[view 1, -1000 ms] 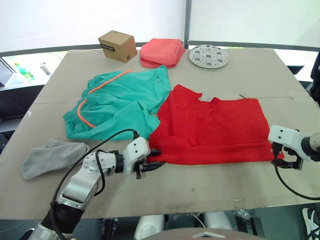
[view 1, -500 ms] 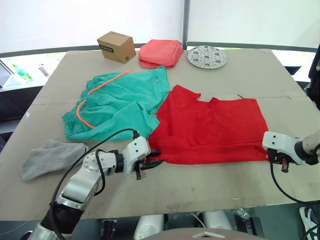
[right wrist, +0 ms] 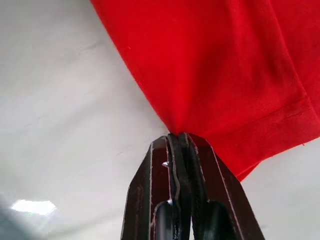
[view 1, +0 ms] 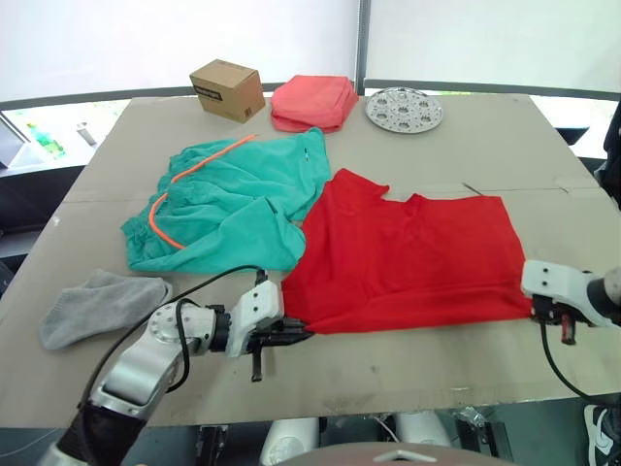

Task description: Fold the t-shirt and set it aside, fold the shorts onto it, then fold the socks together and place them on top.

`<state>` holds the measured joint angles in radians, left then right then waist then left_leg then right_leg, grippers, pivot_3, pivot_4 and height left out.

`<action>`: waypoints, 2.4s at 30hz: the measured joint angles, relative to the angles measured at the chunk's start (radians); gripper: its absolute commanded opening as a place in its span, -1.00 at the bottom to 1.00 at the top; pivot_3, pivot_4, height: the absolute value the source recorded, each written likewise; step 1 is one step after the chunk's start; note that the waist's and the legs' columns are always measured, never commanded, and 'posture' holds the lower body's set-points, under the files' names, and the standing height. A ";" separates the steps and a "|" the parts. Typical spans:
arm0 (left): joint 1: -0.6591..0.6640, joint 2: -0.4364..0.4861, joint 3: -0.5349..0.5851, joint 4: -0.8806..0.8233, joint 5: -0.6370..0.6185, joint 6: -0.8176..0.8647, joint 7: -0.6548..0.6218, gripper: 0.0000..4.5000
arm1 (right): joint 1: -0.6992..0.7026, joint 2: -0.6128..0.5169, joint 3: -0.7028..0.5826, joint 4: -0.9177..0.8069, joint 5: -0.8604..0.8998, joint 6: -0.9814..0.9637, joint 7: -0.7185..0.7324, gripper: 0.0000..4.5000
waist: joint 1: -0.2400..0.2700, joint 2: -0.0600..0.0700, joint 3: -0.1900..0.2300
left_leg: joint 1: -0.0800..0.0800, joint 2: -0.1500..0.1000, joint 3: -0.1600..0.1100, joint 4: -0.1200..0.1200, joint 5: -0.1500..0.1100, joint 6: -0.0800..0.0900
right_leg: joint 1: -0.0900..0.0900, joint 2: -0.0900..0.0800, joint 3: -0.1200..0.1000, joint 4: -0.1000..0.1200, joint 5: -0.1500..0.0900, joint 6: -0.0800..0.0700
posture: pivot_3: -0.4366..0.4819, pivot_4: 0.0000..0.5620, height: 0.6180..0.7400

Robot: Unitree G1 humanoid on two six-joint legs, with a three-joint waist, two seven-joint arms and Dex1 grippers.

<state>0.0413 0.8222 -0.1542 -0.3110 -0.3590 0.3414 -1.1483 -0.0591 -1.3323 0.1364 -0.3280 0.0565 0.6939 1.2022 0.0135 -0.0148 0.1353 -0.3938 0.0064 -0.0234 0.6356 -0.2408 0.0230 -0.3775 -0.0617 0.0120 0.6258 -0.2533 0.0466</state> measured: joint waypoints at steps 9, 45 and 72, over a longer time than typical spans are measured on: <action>0.086 0.018 0.062 -0.057 -0.050 0.011 -0.005 -0.81 | 0.242 -0.002 -0.192 -0.148 0.063 0.053 -0.026 -1.00 | 0.001 -0.001 0.000 | 0.000 0.000 0.000 0.001 0.000 0.000 | 0.000 -0.001 0.000 0.000 0.000 0.000 | -0.05 -0.47 1.00; -0.477 -0.192 0.385 0.705 -0.092 0.162 0.789 0.99 | -0.142 0.419 -0.280 -0.148 0.304 0.214 -0.491 0.49 | -0.025 -0.008 -0.003 | 0.002 -0.001 -0.001 0.001 0.000 0.000 | 0.000 0.007 0.004 0.002 0.004 0.005 | -0.05 -0.47 1.00; -1.099 -0.517 0.160 1.297 -0.020 0.273 0.556 0.63 | -0.428 0.586 -0.227 -0.048 0.282 0.528 -0.732 0.49 | -0.005 -0.009 -0.003 | -0.004 -0.009 -0.007 0.001 0.000 0.000 | -0.001 0.007 -0.001 0.003 0.004 0.007 | -0.05 -0.47 1.00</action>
<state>-1.0577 0.3052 0.0061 0.9861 -0.3785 0.6142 -0.5926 -0.4866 -0.7460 -0.0905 -0.3758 0.3389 1.2222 0.4701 0.0086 -0.0235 0.1327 -0.3977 -0.0031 -0.0304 0.6368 -0.2404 0.0233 -0.3784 -0.0543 0.0107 0.6289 -0.2491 0.0538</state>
